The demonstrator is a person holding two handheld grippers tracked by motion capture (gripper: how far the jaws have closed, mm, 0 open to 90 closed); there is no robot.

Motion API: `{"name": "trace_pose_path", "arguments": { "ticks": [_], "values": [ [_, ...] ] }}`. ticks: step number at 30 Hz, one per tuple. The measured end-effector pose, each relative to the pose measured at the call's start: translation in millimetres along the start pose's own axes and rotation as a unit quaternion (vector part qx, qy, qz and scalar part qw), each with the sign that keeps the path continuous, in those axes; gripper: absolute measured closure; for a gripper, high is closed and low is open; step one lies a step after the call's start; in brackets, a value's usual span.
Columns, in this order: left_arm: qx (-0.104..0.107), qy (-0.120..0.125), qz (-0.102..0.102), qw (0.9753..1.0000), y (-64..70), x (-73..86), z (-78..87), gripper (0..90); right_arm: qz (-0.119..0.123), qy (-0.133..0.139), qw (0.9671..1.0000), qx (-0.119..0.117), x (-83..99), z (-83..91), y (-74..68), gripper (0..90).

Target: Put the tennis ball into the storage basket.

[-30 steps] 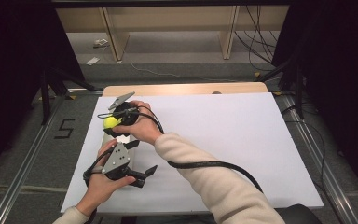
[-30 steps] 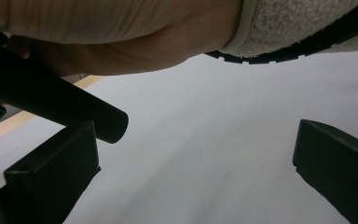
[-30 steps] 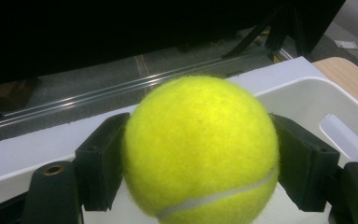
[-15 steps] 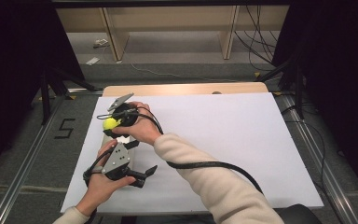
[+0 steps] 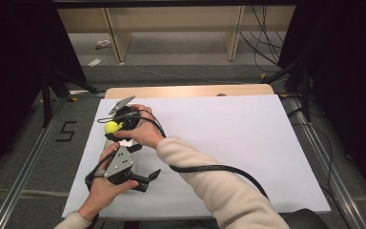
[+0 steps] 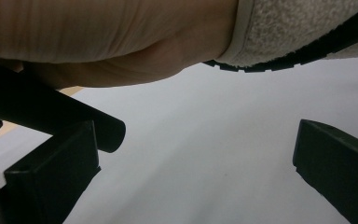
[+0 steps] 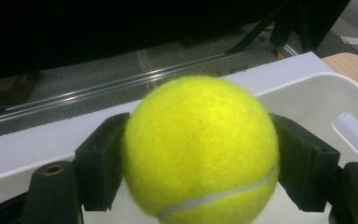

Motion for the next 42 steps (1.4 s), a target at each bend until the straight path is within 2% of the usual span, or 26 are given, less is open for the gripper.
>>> {"name": "trace_pose_path", "arguments": {
  "ticks": [27, 42],
  "values": [
    [0.0, 0.0, 0.001, 1.0, 0.5, 0.3, -0.1, 0.0, 0.003, -0.015, 0.9999, -0.004, 8.1, -5.8, -5.4, 26.1],
    [0.001, -0.001, 0.001, 1.0, 0.6, 0.7, -0.2, 0.0, 0.0, -0.014, 0.9999, -0.004, 8.2, -6.6, -6.6, 25.9]
  ]
}}
Point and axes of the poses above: each handheld gripper's, and its own axes: z roughly backward along the jaws, x roughly out of its underside, y roughly to its right, the point moved 10 cm from there along -z, roughly forward along the jaws, and after that the axes turned 15 degrees about x, right-handed, at the moved point
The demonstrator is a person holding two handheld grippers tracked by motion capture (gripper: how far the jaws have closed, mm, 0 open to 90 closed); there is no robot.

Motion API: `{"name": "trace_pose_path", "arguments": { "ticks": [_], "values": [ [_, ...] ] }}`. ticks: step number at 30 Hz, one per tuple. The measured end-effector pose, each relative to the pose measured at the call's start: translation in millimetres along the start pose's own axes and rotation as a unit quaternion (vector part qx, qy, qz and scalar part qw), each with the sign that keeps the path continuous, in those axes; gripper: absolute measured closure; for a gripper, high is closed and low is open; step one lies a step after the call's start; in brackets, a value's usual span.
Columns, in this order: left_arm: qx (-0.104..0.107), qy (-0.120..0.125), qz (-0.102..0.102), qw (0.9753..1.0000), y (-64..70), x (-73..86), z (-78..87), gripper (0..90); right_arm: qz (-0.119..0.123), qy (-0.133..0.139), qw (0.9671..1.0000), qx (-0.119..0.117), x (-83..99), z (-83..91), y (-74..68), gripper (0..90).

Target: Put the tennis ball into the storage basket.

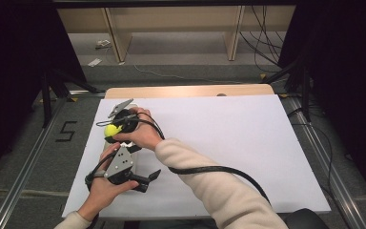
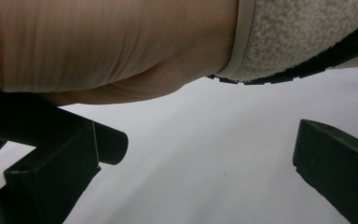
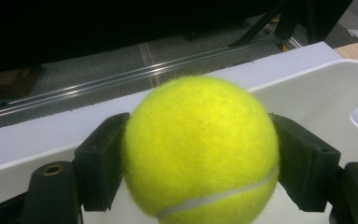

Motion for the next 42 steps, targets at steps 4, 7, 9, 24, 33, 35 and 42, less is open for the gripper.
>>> {"name": "trace_pose_path", "arguments": {
  "ticks": [4, 7, 9, 24, 33, 35, 42],
  "values": [
    [0.0, 0.0, 0.0, 1.0, 0.0, 0.1, 0.1, 0.0, 0.0, 0.003, 1.0, 0.0, -0.1, 0.0, 1.1, 24.7],
    [0.001, -0.001, -0.001, 1.0, 0.0, 0.5, -0.3, 0.0, -0.007, 0.013, 0.9999, -0.002, -3.2, 2.2, 2.2, 22.0],
    [0.001, -0.001, -0.001, 1.0, 0.1, 0.4, -0.5, 0.0, -0.01, 0.019, 0.9998, 0.002, -5.5, 3.6, 4.3, 21.2],
    [0.001, 0.0, -0.001, 1.0, 0.6, -0.2, -0.4, 0.0, -0.033, 0.032, 0.9985, 0.028, -0.9, 36.6, 35.0, 20.4],
    [-0.001, 0.001, 0.001, 1.0, 0.7, -0.7, 0.0, 0.0, -0.047, 0.039, 0.9969, 0.049, 11.2, 62.7, 59.0, 20.5],
    [0.0, 0.002, 0.0, 1.0, 0.7, -1.0, 0.2, 0.0, -0.052, 0.041, 0.9965, 0.051, 14.2, 68.8, 63.6, 20.7],
    [-0.003, 0.003, 0.001, 1.0, 0.1, -0.9, 0.6, 0.0, -0.065, 0.044, 0.9949, 0.062, 31.4, 84.8, 78.4, 20.9]
  ]
}}
Point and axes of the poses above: each handheld gripper's, and its own axes: z roughly backward along the jaws, x roughly out of its underside, y roughly to its right, the point moved 10 cm from there along -z, roughly forward along the jaws, and after that the axes turned 15 degrees about x, right-handed, at the moved point
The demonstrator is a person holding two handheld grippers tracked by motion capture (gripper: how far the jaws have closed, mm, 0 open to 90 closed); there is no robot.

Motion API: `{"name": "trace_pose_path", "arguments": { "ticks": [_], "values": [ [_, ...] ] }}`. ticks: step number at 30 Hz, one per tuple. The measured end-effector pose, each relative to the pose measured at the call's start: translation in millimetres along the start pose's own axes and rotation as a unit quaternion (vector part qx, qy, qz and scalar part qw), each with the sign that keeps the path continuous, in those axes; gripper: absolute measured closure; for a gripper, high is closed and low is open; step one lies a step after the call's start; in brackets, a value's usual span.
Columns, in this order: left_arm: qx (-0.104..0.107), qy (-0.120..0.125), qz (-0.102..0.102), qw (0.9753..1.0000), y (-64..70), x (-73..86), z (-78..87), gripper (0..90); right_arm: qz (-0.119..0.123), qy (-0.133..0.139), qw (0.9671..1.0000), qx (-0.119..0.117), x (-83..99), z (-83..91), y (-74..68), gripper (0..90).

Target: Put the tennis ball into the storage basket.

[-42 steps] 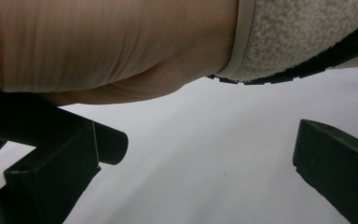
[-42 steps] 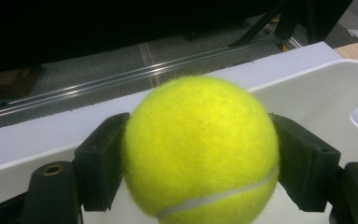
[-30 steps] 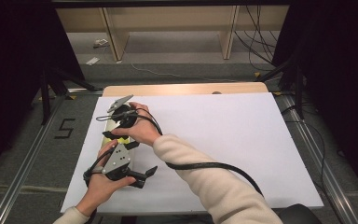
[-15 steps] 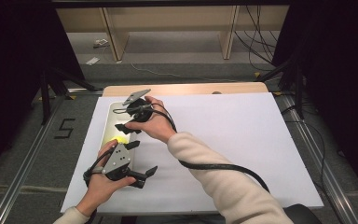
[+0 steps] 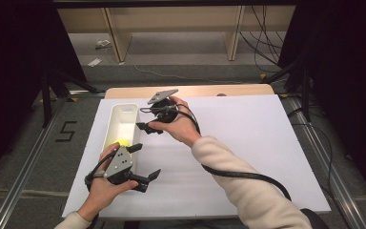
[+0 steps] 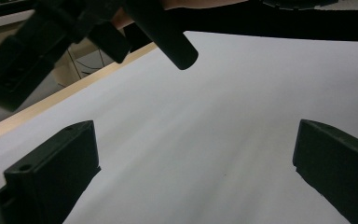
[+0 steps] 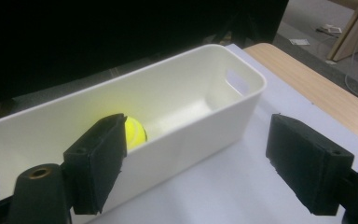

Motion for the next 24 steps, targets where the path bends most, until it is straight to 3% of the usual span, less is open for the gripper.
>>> {"name": "trace_pose_path", "arguments": {
  "ticks": [13, 24],
  "values": [
    [0.0, 0.0, -0.001, 1.0, 0.5, -0.6, -0.3, 0.0, -0.017, -0.009, 0.9996, 0.02, 29.1, 23.2, 27.4, 21.0],
    [-0.001, 0.0, -0.001, 1.0, 0.2, -0.8, 0.1, 0.0, -0.024, -0.01, 0.9993, 0.027, 39.4, 33.7, 36.8, 21.0]
  ]
}}
Point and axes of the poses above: each handheld gripper's, and its own axes: z roughly backward along the jaws, x roughly out of its underside, y roughly to its right, the point moved 10 cm from there along -z, roughly forward along the jaws, and after that the axes turned 15 degrees about x, right-handed, at the moved point
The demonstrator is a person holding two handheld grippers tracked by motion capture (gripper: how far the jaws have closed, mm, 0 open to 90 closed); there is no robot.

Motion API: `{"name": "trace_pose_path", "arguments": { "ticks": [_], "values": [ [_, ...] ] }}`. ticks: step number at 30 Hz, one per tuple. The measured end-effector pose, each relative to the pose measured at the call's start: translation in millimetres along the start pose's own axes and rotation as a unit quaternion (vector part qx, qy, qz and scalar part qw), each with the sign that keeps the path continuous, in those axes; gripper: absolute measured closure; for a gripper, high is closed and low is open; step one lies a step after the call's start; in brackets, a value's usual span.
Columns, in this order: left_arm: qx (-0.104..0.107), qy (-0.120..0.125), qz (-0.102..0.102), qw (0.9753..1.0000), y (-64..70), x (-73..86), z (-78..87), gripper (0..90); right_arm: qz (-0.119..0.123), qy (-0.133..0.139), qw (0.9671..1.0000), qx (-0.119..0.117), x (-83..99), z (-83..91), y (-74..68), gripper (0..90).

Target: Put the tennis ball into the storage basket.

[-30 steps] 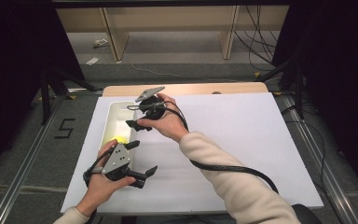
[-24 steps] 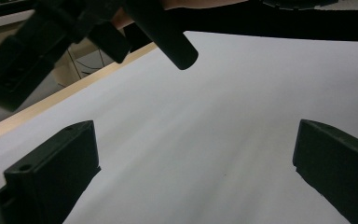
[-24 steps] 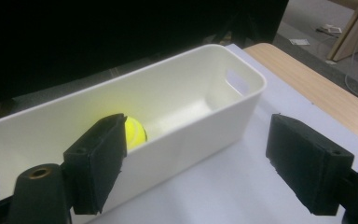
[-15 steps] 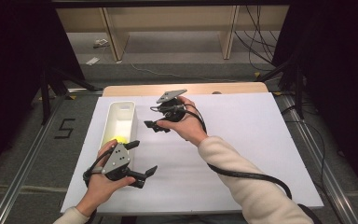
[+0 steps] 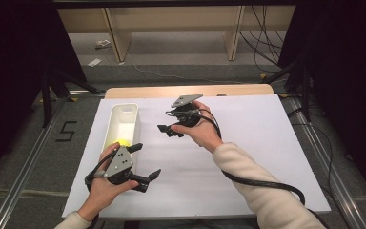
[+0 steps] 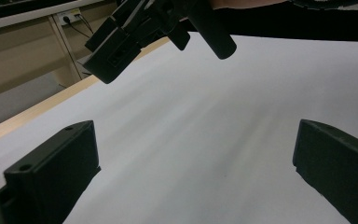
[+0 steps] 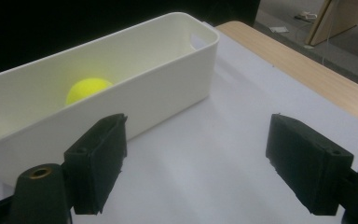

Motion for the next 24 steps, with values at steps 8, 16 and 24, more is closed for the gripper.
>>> {"name": "trace_pose_path", "arguments": {
  "ticks": [8, 16, 24],
  "values": [
    [-0.001, 0.001, 0.0, 1.0, 0.1, -0.7, 0.3, 0.0, -0.006, 0.0, 1.0, 0.006, 7.2, 10.9, 8.9, 21.0],
    [0.0, 0.001, 0.001, 1.0, 0.1, -0.3, 0.0, 0.0, -0.012, -0.004, 0.9997, 0.019, 23.0, 21.2, 24.4, 21.1],
    [-0.001, 0.001, 0.001, 1.0, -0.2, -0.1, 0.2, 0.0, -0.026, -0.01, 0.999, 0.035, 38.8, 34.1, 44.9, 21.4]
  ]
}}
Point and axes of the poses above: each handheld gripper's, and its own axes: z roughly backward along the jaws, x roughly out of its underside, y roughly to its right, the point moved 10 cm from there along -z, roughly forward along the jaws, and after that the axes turned 15 degrees about x, right-handed, at the moved point
